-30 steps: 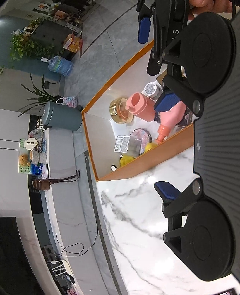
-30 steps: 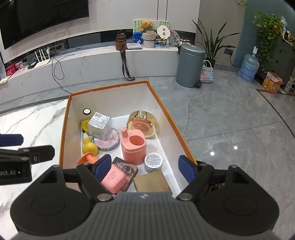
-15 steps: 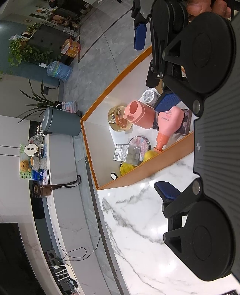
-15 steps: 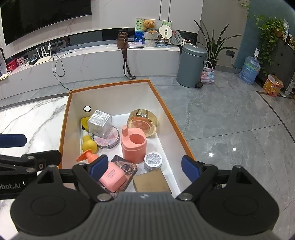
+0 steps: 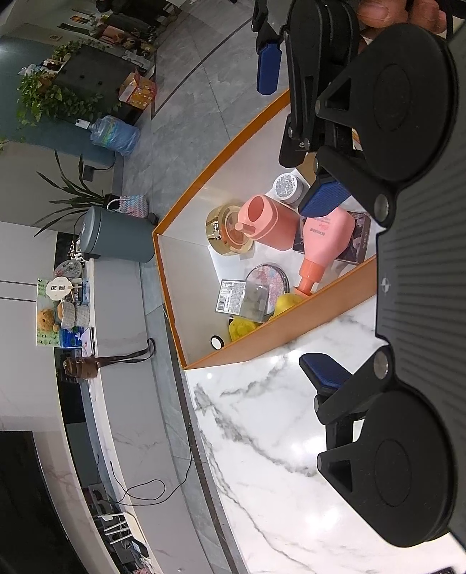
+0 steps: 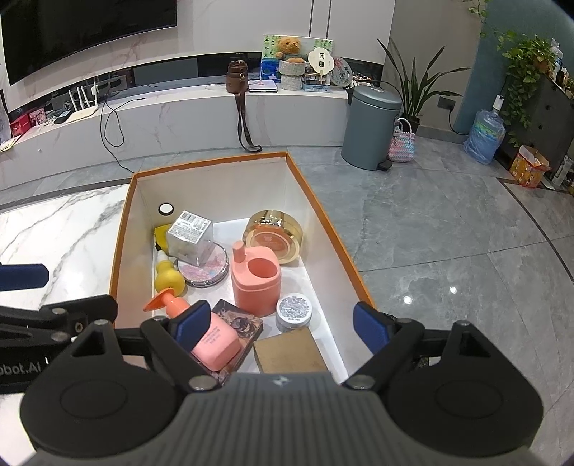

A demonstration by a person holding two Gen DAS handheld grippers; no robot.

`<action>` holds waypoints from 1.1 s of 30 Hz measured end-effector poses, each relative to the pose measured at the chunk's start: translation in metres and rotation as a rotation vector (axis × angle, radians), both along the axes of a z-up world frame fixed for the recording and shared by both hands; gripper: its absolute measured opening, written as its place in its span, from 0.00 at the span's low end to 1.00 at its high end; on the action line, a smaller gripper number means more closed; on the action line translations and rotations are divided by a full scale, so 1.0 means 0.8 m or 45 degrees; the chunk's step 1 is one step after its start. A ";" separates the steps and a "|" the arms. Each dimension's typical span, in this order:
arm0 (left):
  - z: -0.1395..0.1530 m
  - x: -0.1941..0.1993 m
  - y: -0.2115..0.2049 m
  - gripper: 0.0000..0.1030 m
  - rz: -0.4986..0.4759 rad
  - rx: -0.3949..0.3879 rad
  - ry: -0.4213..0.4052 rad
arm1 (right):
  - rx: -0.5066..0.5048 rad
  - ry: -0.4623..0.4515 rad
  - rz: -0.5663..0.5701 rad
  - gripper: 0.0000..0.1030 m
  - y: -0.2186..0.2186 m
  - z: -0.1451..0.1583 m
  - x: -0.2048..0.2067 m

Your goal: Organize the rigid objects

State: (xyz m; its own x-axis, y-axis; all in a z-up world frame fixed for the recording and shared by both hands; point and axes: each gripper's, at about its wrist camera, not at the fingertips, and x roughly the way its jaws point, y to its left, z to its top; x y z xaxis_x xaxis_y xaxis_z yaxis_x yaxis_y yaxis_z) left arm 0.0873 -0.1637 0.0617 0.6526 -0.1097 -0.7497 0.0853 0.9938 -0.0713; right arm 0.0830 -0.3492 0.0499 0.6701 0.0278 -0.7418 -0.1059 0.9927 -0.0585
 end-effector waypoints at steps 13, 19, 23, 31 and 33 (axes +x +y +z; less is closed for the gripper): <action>0.000 -0.001 -0.003 0.97 -0.002 0.003 0.005 | -0.002 0.000 -0.004 0.83 -0.003 0.001 0.000; -0.003 -0.002 -0.005 0.97 -0.006 0.007 0.008 | -0.006 0.000 -0.010 0.83 -0.004 0.000 0.000; -0.003 -0.002 -0.005 0.97 -0.004 0.009 0.008 | -0.005 -0.001 -0.010 0.83 -0.003 0.000 0.000; -0.003 -0.002 -0.004 0.97 -0.006 0.009 0.008 | -0.004 0.000 -0.010 0.83 -0.004 -0.001 0.000; -0.003 -0.002 -0.004 0.97 -0.005 0.008 0.009 | -0.006 -0.001 -0.010 0.83 -0.003 0.000 0.000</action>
